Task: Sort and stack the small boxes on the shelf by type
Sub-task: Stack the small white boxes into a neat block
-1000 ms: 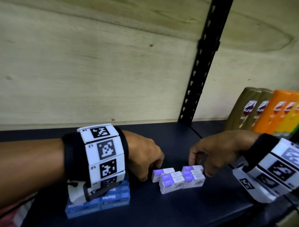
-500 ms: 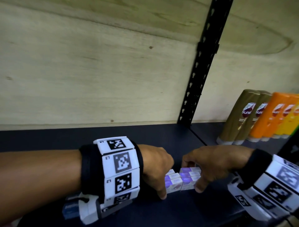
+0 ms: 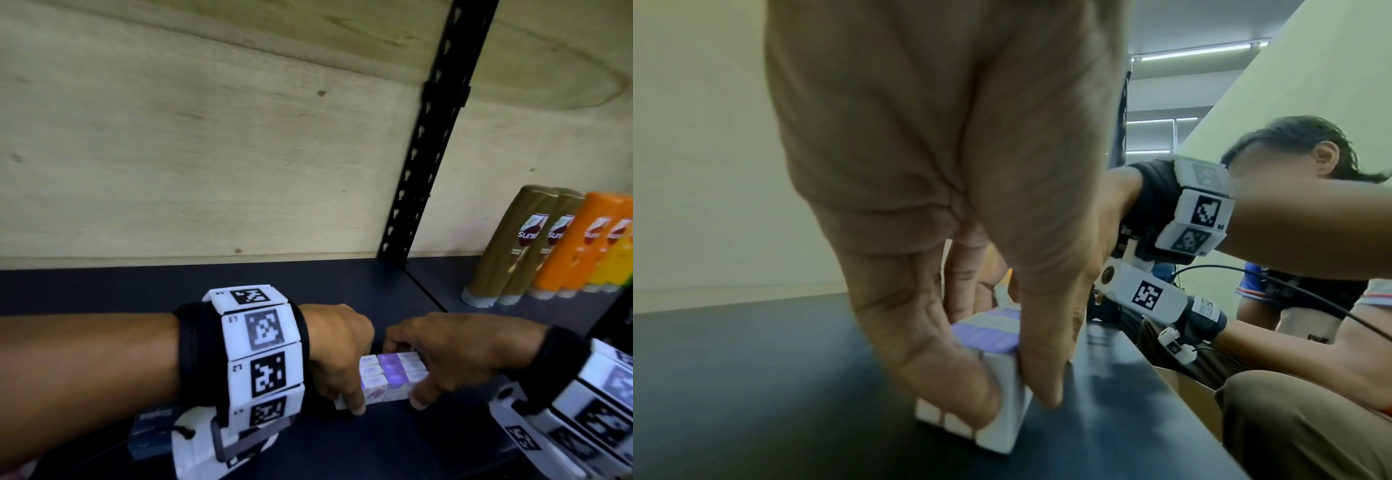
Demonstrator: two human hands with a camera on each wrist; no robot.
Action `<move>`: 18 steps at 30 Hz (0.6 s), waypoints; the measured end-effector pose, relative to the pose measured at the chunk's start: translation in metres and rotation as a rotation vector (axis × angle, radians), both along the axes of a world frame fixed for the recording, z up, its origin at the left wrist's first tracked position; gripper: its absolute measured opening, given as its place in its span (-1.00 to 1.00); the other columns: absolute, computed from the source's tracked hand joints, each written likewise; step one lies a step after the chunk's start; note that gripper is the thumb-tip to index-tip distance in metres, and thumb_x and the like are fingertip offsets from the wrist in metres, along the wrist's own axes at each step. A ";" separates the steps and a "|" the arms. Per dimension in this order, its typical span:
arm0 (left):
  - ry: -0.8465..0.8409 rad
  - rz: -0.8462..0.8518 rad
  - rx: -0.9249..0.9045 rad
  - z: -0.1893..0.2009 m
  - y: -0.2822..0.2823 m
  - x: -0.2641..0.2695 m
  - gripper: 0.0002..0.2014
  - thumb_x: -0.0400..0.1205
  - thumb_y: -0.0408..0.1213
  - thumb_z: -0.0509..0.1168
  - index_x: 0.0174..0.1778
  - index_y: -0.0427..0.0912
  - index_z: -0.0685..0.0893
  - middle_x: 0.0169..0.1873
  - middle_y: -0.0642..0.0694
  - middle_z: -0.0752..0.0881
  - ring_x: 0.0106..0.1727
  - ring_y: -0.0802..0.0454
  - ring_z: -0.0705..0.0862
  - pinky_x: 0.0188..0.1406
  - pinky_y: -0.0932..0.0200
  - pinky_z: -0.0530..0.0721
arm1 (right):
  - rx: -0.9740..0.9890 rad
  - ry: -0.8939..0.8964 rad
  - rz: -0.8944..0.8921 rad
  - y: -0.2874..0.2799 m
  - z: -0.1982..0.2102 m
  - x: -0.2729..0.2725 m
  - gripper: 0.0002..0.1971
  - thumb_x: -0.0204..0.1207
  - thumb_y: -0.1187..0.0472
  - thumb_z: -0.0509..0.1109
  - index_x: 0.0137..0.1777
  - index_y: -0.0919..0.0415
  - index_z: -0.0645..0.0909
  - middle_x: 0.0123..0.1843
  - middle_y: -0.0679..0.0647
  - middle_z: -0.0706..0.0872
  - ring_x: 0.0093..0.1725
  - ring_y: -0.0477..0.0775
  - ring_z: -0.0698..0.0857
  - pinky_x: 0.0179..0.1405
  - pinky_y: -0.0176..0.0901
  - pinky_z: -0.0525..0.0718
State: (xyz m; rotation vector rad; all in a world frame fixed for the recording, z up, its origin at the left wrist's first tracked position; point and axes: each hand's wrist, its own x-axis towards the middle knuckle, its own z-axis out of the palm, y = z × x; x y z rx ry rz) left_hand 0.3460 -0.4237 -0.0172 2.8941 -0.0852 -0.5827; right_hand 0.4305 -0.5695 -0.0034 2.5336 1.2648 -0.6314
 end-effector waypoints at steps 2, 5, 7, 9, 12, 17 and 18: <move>-0.019 0.009 -0.014 0.000 -0.001 0.001 -0.59 0.47 -0.02 0.54 0.14 -0.19 0.75 -0.18 -0.08 0.85 -0.37 0.13 0.69 -0.38 0.29 0.63 | 0.004 -0.008 0.009 0.000 0.000 0.000 -0.51 0.36 -0.07 0.62 0.24 -0.22 0.51 0.16 -0.16 0.65 0.07 -0.14 0.64 -0.11 -0.30 0.54; -0.050 0.031 -0.013 -0.001 -0.002 0.003 -0.59 0.47 -0.01 0.53 0.13 -0.18 0.73 -0.20 -0.08 0.85 -0.29 0.08 0.73 -0.24 0.20 0.72 | 0.018 -0.021 0.018 0.000 0.000 0.002 -0.53 0.34 -0.09 0.62 0.21 -0.21 0.52 0.13 -0.17 0.67 0.06 -0.14 0.65 -0.04 -0.24 0.63; -0.066 0.046 -0.018 -0.002 -0.002 0.004 -0.60 0.48 0.00 0.52 0.13 -0.17 0.73 -0.19 -0.08 0.84 -0.30 0.08 0.71 -0.18 0.16 0.74 | 0.033 -0.022 0.015 0.001 0.000 0.005 -0.53 0.33 -0.09 0.62 0.21 -0.21 0.54 0.13 -0.16 0.68 0.05 -0.14 0.66 0.02 -0.19 0.68; -0.077 0.055 -0.025 -0.003 -0.002 0.005 -0.60 0.49 0.01 0.51 0.13 -0.16 0.73 -0.18 -0.08 0.84 -0.31 0.08 0.70 -0.18 0.15 0.74 | 0.043 -0.024 0.014 0.000 0.000 0.007 -0.53 0.32 -0.09 0.62 0.20 -0.23 0.54 0.13 -0.15 0.67 0.05 -0.14 0.66 0.06 -0.14 0.70; -0.063 0.057 -0.029 -0.003 -0.001 0.007 -0.59 0.49 0.03 0.51 0.14 -0.14 0.72 -0.11 -0.07 0.83 -0.25 0.06 0.73 -0.21 0.17 0.72 | 0.035 -0.025 0.007 0.001 0.000 0.008 -0.53 0.32 -0.09 0.61 0.18 -0.25 0.51 0.13 -0.16 0.65 0.05 -0.13 0.65 0.07 -0.12 0.70; -0.054 0.047 -0.009 -0.005 -0.001 0.010 -0.56 0.48 0.07 0.51 0.15 -0.13 0.69 -0.03 -0.06 0.80 -0.10 0.00 0.78 -0.24 0.17 0.71 | 0.007 -0.031 0.004 0.005 0.000 0.006 -0.54 0.34 -0.07 0.60 0.17 -0.26 0.48 0.13 -0.16 0.65 0.05 -0.13 0.65 0.03 -0.15 0.70; -0.051 0.049 -0.013 -0.005 -0.001 0.011 -0.56 0.48 0.06 0.51 0.15 -0.13 0.69 -0.03 -0.06 0.80 -0.09 0.00 0.79 -0.25 0.18 0.70 | 0.002 -0.030 0.002 0.005 0.000 0.005 -0.55 0.35 -0.06 0.59 0.18 -0.25 0.48 0.12 -0.17 0.65 0.04 -0.12 0.66 0.03 -0.15 0.70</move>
